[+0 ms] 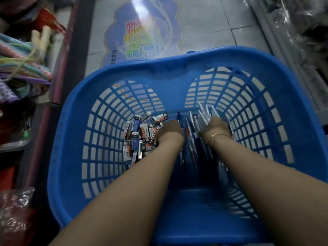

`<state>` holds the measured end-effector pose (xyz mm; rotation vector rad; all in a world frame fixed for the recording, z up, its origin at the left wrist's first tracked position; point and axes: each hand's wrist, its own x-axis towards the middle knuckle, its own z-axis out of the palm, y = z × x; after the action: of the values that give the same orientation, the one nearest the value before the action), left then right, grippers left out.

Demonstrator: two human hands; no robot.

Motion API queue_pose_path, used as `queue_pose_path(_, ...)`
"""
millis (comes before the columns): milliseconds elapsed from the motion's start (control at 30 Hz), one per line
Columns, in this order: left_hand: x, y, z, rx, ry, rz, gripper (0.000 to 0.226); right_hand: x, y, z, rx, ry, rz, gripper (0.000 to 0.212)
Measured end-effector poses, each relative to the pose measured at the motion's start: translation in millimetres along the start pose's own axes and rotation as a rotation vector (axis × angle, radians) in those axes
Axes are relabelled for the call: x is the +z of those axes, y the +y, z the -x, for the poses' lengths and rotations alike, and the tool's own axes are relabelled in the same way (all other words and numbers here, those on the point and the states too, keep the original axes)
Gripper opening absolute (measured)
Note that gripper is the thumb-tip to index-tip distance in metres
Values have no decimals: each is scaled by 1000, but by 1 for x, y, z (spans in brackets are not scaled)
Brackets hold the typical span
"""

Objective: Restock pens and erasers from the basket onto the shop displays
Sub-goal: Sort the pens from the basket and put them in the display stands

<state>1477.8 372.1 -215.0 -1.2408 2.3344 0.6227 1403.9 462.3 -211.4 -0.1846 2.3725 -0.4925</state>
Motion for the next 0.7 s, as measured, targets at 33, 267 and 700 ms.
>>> queue_pose_path(33,1,0,-1,2,-2,5,20,5,-1,0,18,17,56,19)
queue_pose_path(267,-6,-7,-8,45,-22,299,27,21,3,-4,57,49,200,32)
queue_pose_path(700,-45,-25,7,-40,-400,1355,23,-50,3,11,21,-554,-733,25)
